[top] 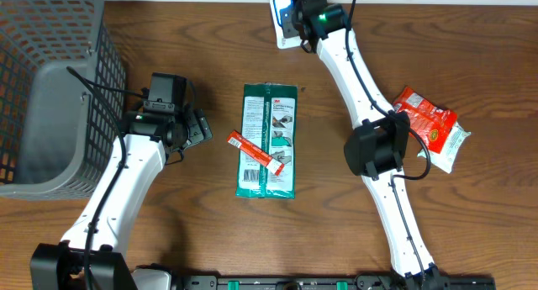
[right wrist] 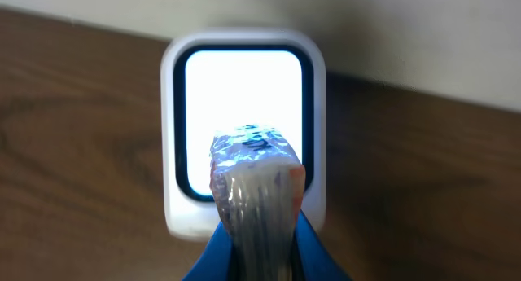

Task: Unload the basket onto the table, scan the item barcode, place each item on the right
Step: 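Hold the Kleenex tissue pack in front of the white scanner, then carry the tissue pack back right and lower it near the snack packet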

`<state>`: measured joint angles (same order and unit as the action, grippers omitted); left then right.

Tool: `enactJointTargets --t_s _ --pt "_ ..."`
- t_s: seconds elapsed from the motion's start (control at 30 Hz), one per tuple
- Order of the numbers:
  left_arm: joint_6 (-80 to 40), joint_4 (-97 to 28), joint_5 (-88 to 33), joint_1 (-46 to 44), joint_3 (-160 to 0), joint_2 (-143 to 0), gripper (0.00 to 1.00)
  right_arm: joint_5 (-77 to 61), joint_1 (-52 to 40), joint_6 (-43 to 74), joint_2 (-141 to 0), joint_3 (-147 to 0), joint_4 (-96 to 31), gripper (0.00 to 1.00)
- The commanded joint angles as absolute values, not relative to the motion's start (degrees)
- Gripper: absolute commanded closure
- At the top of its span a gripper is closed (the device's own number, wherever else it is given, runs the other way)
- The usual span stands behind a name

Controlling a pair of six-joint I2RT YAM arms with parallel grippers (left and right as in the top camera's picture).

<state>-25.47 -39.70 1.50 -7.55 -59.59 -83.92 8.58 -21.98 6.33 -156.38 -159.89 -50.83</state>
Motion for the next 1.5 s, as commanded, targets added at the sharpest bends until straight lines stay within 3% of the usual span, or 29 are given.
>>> enactJointTargets --t_s 0.0,0.37,0.73,1.17,1.47 --pt "-25.6 -39.9 2.0 -7.4 -60.2 -84.2 0.11 8.0 -22.0 6.4 -146.6 -160.1 -57.3 0.99" --pt "-25.6 -39.8 2.0 -7.4 -60.2 -84.2 0.11 5.5 -20.8 4.2 -127.9 -160.1 -82.4 0.99" --pt "-25.6 -39.9 2.0 -7.4 -60.2 -84.2 0.12 5.5 -20.1 6.5 -121.9 -160.1 -97.3 0.99" --pt "-25.6 -40.2 2.0 -7.4 -60.2 -84.2 0.11 -3.4 -17.6 7.9 -118.4 -158.1 -97.3 0.99" --pt "-25.6 -40.2 2.0 -7.4 -60.2 -84.2 0.11 1.5 -17.2 7.9 -106.5 -138.1 -97.3 0.99"
